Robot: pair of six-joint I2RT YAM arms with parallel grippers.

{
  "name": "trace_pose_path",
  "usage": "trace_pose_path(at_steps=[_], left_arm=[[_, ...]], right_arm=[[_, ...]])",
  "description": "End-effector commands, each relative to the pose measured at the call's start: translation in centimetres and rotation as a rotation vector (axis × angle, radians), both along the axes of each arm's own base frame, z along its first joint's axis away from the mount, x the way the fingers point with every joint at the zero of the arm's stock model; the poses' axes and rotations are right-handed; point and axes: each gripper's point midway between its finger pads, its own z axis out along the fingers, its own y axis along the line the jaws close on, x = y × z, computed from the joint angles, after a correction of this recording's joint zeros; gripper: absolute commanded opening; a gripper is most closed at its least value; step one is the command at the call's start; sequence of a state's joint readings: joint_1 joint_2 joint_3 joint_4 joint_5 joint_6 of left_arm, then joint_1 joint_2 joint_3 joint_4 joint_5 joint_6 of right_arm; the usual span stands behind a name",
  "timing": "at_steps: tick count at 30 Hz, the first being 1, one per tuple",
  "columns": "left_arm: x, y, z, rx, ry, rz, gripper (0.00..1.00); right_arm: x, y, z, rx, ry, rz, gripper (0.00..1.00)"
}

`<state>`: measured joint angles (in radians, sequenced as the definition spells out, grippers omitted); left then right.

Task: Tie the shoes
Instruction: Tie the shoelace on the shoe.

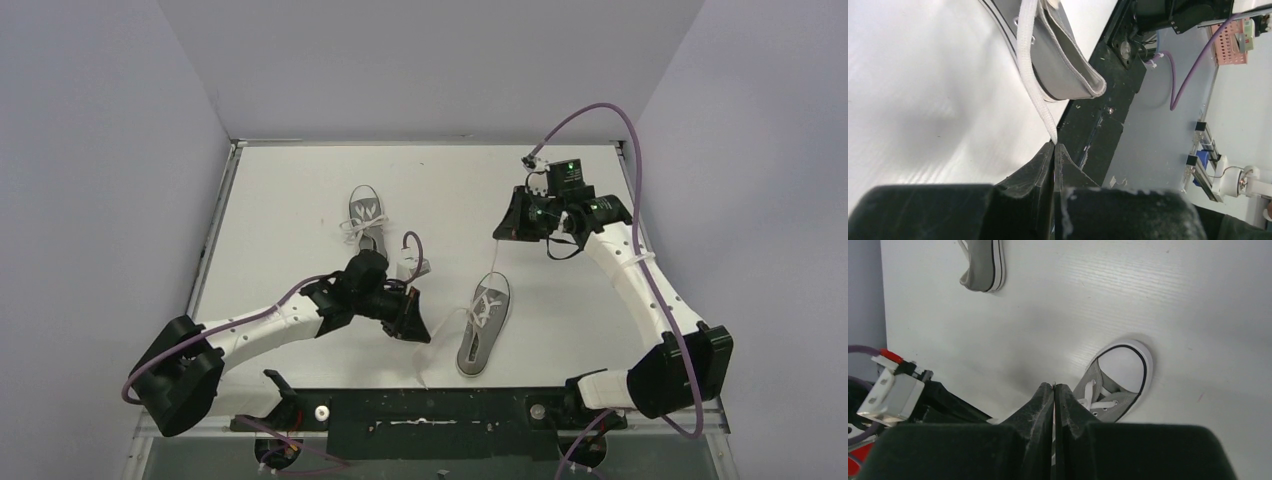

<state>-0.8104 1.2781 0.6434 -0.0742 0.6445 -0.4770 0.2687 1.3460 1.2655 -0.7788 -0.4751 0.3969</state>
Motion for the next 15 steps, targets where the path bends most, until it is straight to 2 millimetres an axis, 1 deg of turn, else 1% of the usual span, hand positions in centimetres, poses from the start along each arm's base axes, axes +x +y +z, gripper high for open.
trace_pose_path(at_steps=[1, 5, 7, 11, 13, 15], left_arm=[[2.4, 0.4, 1.4, 0.006, -0.074, -0.022, 0.0], [3.8, 1.1, 1.3, 0.042, -0.092, -0.018, 0.0], [4.3, 1.3, 1.5, 0.055, -0.106, -0.028, 0.0], [4.8, 1.3, 1.4, 0.075, -0.132, -0.04, 0.0], [5.1, 0.9, 1.2, 0.065, -0.135, -0.021, 0.0], [5.1, 0.6, 0.6, 0.079, -0.118, -0.014, 0.0]], right_arm=[[-2.9, -2.8, 0.0, -0.121, 0.018, -0.024, 0.0], [-5.0, -5.0, -1.0, -0.193, 0.09, -0.12, 0.0], [-6.4, -5.9, -1.9, -0.229, 0.145, -0.152, 0.0], [-8.8, -7.3, -2.9, -0.26, 0.221, -0.246, 0.0], [-10.4, -8.8, -3.5, -0.304, 0.277, -0.356, 0.0], [-12.1, -10.6, -4.0, -0.352, 0.314, -0.479, 0.0]])
